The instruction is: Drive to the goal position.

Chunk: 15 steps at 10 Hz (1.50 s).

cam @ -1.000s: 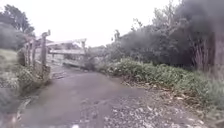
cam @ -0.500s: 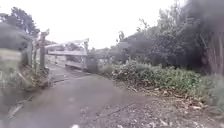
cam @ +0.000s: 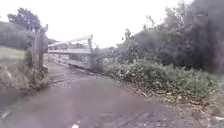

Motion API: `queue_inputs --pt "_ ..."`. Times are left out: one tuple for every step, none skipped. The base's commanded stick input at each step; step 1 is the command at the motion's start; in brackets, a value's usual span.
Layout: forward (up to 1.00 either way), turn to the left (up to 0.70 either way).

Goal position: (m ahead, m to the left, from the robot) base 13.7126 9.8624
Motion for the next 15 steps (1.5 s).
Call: queue_inputs --pt "0.6 0.15" --pt "0.6 0.15" --pt "0.6 0.15" --pt "0.6 0.15" --pt "0.6 0.15" --pt "0.6 0.15" --pt "0.6 0.15" --pt "0.6 0.15" --pt "0.6 0.15" --pt "0.6 0.15" --pt "0.6 0.15" --pt "0.6 0.15" --pt "0.6 0.15" --pt "0.6 0.15" --pt "0.6 0.15"
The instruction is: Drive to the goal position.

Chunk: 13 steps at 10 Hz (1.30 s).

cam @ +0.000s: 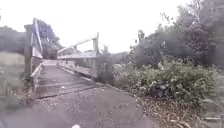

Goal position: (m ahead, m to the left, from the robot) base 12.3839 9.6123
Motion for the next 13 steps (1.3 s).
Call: queue_inputs --pt "0.6 0.15" --pt "0.6 0.15" --pt "0.6 0.15" --pt "0.6 0.15" --pt "0.6 0.15" --pt "0.55 0.24" --pt "0.4 0.3" --pt "0.13 0.31" --pt "0.0 0.6" --pt "0.0 0.6" --pt "0.0 0.6" --pt "0.0 0.6" --pt "0.0 0.6"
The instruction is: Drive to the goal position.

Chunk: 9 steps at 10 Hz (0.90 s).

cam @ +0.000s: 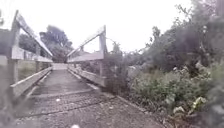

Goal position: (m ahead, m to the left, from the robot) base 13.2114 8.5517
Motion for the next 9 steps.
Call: queue_inputs --pt "0.0 0.6" --pt "0.0 0.6" --pt "0.0 0.6" --pt "0.0 0.6" --pt "0.0 0.48" --pt "0.0 0.29" --pt "0.0 0.02" --pt "0.0 0.0" --pt "0.0 0.0"
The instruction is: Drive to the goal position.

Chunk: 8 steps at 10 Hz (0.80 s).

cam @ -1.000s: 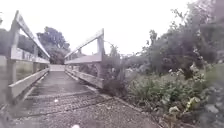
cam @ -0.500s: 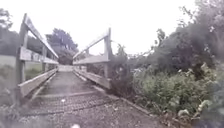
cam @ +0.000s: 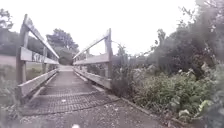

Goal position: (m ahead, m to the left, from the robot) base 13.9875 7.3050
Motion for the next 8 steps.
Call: queue_inputs --pt "0.0 0.0" --pt "0.0 0.24" --pt "0.0 0.54" --pt "0.0 0.6" --pt "0.0 0.6" --pt "0.0 0.6" --pt "0.0 0.6" --pt "0.0 0.6"
